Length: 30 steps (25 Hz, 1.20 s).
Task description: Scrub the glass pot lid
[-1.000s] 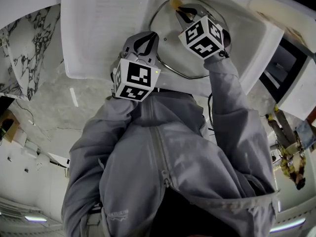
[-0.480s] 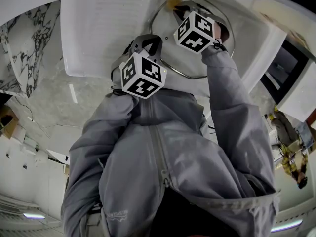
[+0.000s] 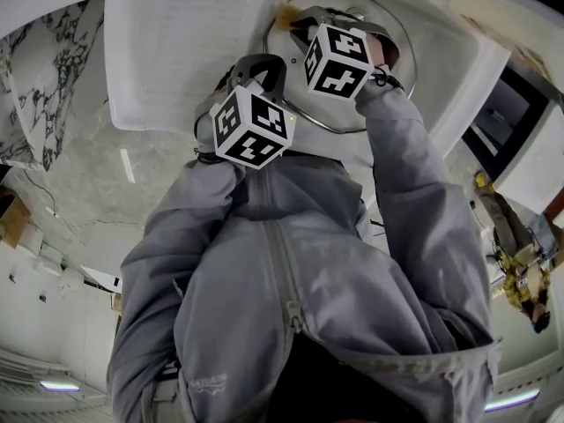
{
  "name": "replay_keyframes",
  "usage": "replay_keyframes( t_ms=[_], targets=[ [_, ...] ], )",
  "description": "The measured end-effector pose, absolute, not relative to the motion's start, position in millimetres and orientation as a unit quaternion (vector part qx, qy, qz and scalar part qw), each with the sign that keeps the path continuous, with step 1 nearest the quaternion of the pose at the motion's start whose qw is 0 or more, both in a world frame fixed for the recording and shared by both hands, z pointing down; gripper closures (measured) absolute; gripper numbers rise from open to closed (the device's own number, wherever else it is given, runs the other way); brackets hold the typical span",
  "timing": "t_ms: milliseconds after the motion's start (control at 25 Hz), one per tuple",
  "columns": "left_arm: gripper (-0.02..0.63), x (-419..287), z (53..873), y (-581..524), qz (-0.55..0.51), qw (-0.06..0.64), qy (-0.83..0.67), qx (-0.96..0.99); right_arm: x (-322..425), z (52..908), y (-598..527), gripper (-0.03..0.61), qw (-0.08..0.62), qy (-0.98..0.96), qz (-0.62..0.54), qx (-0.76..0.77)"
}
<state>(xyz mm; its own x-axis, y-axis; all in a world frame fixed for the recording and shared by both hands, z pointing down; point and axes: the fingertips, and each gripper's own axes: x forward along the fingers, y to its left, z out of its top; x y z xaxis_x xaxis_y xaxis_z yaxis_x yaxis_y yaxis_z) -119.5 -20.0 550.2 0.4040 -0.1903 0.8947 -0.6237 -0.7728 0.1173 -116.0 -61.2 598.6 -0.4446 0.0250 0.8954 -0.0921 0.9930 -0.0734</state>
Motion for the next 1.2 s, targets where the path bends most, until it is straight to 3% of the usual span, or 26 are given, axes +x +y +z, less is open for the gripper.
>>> replay_keyframes(
  t_ms=[1200],
  targets=[
    [0.607, -105.4, 534.9, 6.0, 0.512, 0.165, -0.221, 0.814, -97.5, 538.9, 41.5, 0.549, 0.474, -0.859, 0.183, -0.064]
  ],
)
